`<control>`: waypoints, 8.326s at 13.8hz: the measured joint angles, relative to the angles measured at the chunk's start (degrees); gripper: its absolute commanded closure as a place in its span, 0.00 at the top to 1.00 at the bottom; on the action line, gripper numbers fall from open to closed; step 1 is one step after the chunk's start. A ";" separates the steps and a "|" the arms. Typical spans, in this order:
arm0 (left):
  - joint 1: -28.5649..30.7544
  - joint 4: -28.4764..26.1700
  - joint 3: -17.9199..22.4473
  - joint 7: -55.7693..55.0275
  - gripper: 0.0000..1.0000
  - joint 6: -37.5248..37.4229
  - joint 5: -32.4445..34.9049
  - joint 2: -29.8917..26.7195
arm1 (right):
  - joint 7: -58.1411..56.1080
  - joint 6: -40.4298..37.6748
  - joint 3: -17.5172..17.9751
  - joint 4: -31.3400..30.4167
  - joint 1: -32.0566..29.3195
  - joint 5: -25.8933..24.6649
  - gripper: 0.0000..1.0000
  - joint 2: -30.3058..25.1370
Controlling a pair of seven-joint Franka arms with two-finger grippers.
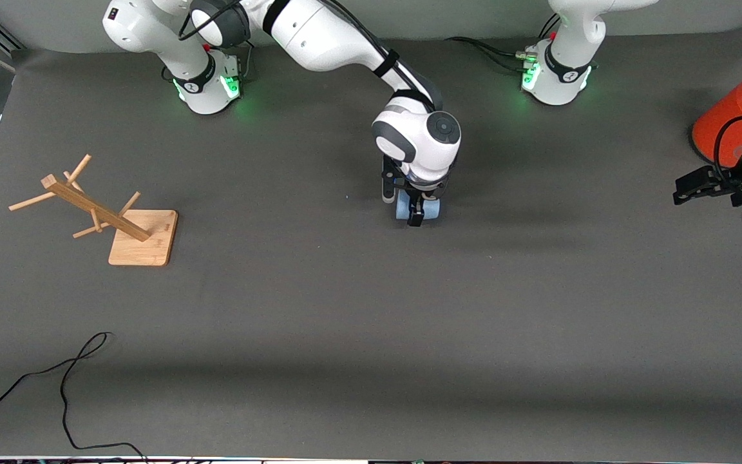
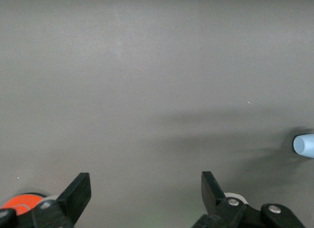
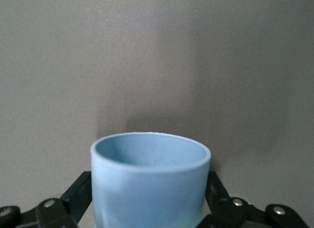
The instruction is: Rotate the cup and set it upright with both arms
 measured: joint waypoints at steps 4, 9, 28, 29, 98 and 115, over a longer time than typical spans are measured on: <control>-0.10 0.18 -0.24 0.37 1.00 -0.03 -0.09 -0.89 | 0.00 -0.02 -0.70 1.52 -0.10 -0.01 1.00 -0.51; -2.18 1.03 -3.20 -2.88 1.00 -0.03 -0.45 -1.52 | -0.29 -9.87 -0.90 3.25 -0.45 -0.01 1.00 -7.21; -24.46 18.77 -13.58 -37.79 1.00 5.29 15.35 24.27 | -91.23 -39.60 -4.07 -5.03 -36.42 -0.32 1.00 -44.42; -28.14 21.89 -13.57 -41.81 1.00 5.15 19.07 28.32 | -97.47 -38.94 -4.04 -6.54 -39.26 -0.33 1.00 -45.98; -32.76 7.47 -2.36 -61.86 1.00 15.03 9.83 18.73 | -150.69 -24.02 8.05 -20.35 -64.03 -1.87 1.00 -54.14; -14.98 -0.49 10.89 -17.98 1.00 6.99 2.78 -0.21 | -150.69 -24.02 8.06 -20.35 -64.03 -1.87 1.00 -54.14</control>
